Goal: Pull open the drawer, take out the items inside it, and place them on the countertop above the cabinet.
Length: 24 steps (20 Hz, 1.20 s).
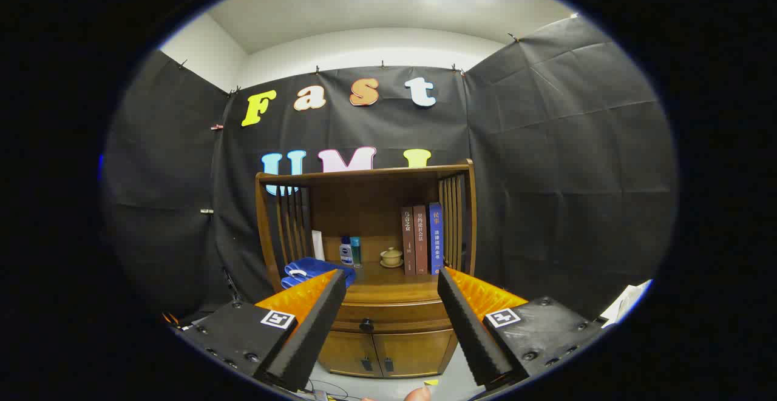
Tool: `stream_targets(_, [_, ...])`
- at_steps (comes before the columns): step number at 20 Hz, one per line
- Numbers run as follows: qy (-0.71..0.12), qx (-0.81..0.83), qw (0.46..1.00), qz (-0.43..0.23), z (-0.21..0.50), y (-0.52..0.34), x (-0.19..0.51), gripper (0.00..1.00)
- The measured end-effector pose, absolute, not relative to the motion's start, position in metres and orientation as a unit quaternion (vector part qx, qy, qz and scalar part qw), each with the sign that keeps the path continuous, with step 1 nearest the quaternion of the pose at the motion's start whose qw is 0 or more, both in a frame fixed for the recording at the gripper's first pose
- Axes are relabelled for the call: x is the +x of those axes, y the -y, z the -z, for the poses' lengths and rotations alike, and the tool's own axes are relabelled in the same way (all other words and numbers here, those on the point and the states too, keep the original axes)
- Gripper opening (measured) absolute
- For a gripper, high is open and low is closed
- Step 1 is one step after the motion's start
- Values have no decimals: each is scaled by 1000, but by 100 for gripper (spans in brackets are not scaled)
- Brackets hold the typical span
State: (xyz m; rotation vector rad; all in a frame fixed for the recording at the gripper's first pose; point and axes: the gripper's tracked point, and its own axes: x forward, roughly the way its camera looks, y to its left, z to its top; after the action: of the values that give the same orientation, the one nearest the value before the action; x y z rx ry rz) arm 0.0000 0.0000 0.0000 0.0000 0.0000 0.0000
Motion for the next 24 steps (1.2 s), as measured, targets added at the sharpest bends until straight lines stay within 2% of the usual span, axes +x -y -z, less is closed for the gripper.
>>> stream_targets(15, [-1,4,1000,-8,12,-13,26,98])
stream_targets(24, [-23,4,1000,1,78,-10,72,98])
